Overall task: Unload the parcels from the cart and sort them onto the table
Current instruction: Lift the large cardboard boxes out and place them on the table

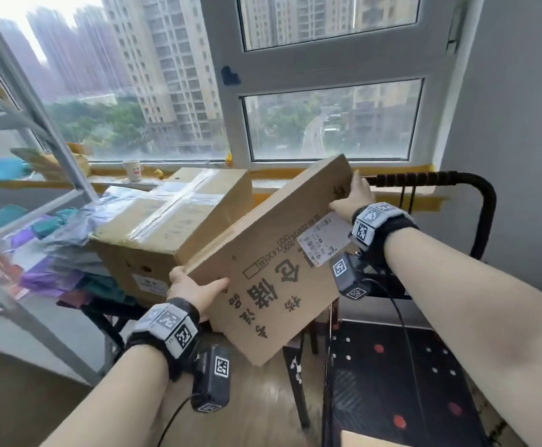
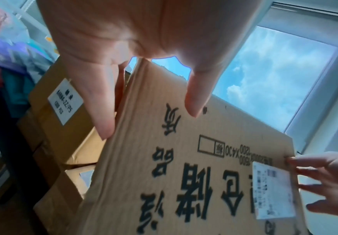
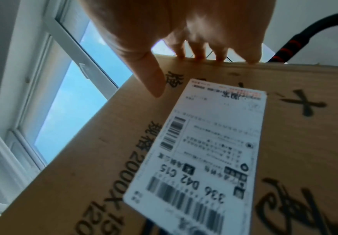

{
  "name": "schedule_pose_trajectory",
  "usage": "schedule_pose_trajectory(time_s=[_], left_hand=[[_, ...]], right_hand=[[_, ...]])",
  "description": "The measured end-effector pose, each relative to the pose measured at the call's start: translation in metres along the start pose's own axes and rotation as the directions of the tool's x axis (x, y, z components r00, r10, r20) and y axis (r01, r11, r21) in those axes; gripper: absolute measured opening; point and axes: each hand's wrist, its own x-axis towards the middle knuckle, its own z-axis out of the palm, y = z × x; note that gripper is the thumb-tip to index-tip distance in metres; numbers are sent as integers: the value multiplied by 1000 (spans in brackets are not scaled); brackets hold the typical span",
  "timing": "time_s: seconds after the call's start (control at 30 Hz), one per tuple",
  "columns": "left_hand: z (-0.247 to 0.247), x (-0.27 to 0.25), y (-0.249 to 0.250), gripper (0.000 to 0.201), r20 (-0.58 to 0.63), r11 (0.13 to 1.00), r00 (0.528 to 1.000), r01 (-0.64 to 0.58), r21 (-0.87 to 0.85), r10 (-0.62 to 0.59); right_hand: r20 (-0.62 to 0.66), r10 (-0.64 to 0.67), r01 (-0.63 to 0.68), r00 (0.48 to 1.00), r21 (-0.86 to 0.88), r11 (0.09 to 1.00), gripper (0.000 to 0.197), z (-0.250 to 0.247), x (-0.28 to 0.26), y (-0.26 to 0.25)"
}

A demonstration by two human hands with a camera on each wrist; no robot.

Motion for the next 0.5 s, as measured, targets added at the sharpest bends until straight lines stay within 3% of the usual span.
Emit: schedule_pose_trajectory(time_s=[0.07, 0.17, 0.27, 0.3, 0.4, 0.5], left_hand=[[6, 11, -6, 84, 34, 999, 999, 33, -5, -33], [19, 24, -13, 79, 80, 988, 996, 15, 156, -28], [29, 30, -17, 73, 141, 941, 990, -47, 336, -1], [32, 33, -20, 69, 151, 934, 988, -65, 351, 12], [38, 35, -26, 68, 201, 931, 979, -98, 352, 28], [44, 33, -31, 84, 257, 932, 966, -117, 344, 26]], right_hand=[[134, -19, 23, 991, -26, 999, 84, 19, 0, -9], [383, -17, 52, 923, -81, 995, 76, 53, -22, -7], [467, 62, 43, 882, -212, 976, 72, 80, -43, 16], [430, 73, 45, 900, -260, 965, 72, 86, -47, 26], [162, 99, -31, 982, -377, 926, 84, 93, -55, 57], [67, 338, -312, 939, -252, 916, 110, 93, -64, 75]])
